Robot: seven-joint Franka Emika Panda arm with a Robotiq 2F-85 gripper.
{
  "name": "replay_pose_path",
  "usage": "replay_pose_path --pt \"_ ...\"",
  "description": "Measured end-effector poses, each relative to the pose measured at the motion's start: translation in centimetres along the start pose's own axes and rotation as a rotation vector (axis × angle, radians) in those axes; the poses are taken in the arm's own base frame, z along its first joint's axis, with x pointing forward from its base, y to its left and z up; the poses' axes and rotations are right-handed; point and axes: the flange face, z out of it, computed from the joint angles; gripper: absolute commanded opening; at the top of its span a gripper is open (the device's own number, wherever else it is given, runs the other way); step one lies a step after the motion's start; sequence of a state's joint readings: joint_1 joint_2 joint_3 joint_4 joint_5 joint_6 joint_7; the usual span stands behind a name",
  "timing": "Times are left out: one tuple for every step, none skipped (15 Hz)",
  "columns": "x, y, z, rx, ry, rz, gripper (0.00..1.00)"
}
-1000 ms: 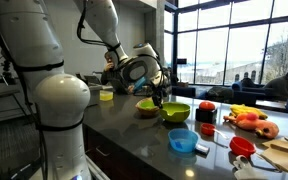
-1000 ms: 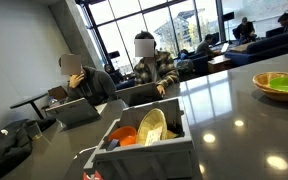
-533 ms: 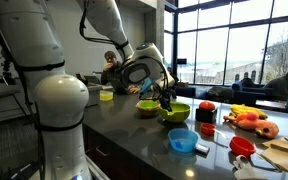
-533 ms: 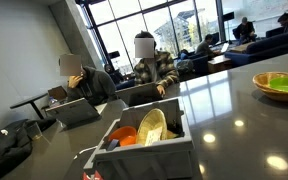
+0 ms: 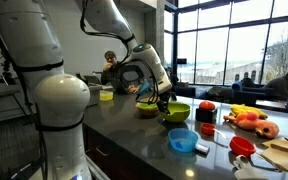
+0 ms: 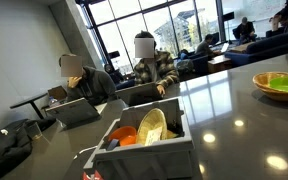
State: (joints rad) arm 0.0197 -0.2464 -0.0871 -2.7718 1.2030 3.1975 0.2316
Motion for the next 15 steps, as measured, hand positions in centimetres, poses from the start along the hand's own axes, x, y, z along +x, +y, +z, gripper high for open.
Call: replay_pose_path --pt "-0.3 0.4 -0.1 0.002 -0.006 0.016 1.00" --pt "-0.5 0.8 -0.2 0.004 -0.011 0.031 1.00" --pt "-0.6 1.3 -0.2 0.003 -0.012 0.046 1.00" --pt "-0.5 1.9 -0.3 0.000 -0.012 0.063 1.00" --pt "-0.4 2.6 -0.3 -0.003 -0.010 0.080 1.00" --pt "-0.3 3.2 -0.4 -0.005 -0.008 0.097 1.00" --pt "-0.1 3.8 -0.5 -0.006 -0.005 0.112 1.00" --pt "0.2 4.4 -0.6 -0.007 -0.001 0.124 1.00" --pt "0.4 5.0 -0.6 -0.009 0.003 0.130 1.00" --pt "0.6 5.4 -0.7 -0.012 0.007 0.128 1.00" --pt "0.7 5.8 -0.7 -0.015 0.011 0.118 1.00" --pt "0.8 6.1 -0.8 -0.017 0.015 0.103 1.00" --pt "0.9 6.3 -0.8 -0.018 0.019 0.086 1.00" --pt "1.0 6.4 -1.0 -0.018 0.023 0.068 1.00" --pt "1.0 6.5 -1.2 -0.017 0.030 0.051 1.00"
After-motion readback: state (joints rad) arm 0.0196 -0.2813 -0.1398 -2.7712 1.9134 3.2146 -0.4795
